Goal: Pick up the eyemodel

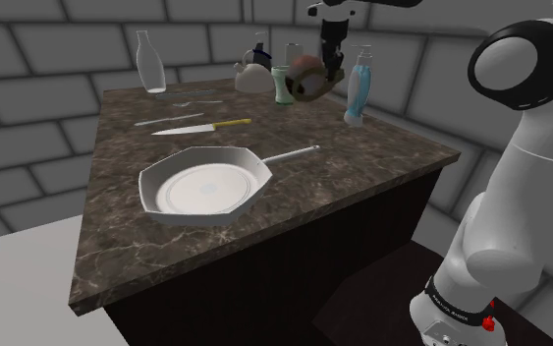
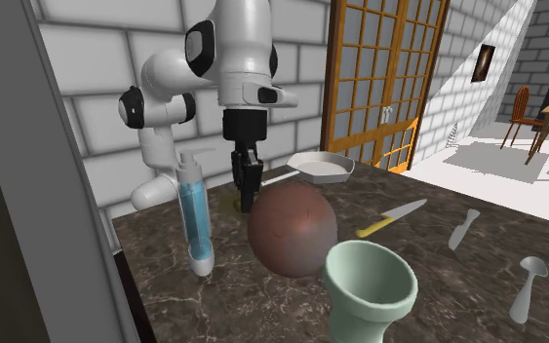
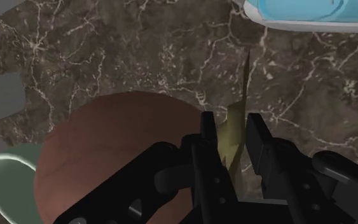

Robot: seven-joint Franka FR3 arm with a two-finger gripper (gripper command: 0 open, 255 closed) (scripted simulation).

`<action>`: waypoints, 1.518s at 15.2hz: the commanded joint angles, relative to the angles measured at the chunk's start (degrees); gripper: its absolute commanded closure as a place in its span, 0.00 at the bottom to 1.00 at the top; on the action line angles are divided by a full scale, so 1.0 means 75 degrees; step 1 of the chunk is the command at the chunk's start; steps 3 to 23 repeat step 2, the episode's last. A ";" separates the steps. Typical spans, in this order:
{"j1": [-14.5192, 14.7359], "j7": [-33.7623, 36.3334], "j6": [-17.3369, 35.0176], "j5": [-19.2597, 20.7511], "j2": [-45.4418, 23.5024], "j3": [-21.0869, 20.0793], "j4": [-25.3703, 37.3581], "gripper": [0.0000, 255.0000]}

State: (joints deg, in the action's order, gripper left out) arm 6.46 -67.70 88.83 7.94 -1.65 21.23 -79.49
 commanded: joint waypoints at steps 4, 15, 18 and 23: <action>-0.0001 -0.0017 -0.0152 -0.0026 -0.0063 0.0000 0.0240 1.00; -0.0001 -0.0017 -0.0152 -0.0026 -0.0063 0.0000 0.0240 1.00; -0.0001 -0.0017 -0.0152 -0.0026 -0.0063 0.0000 0.0240 1.00; -0.0001 -0.0017 -0.0152 -0.0026 -0.0063 0.0000 0.0240 1.00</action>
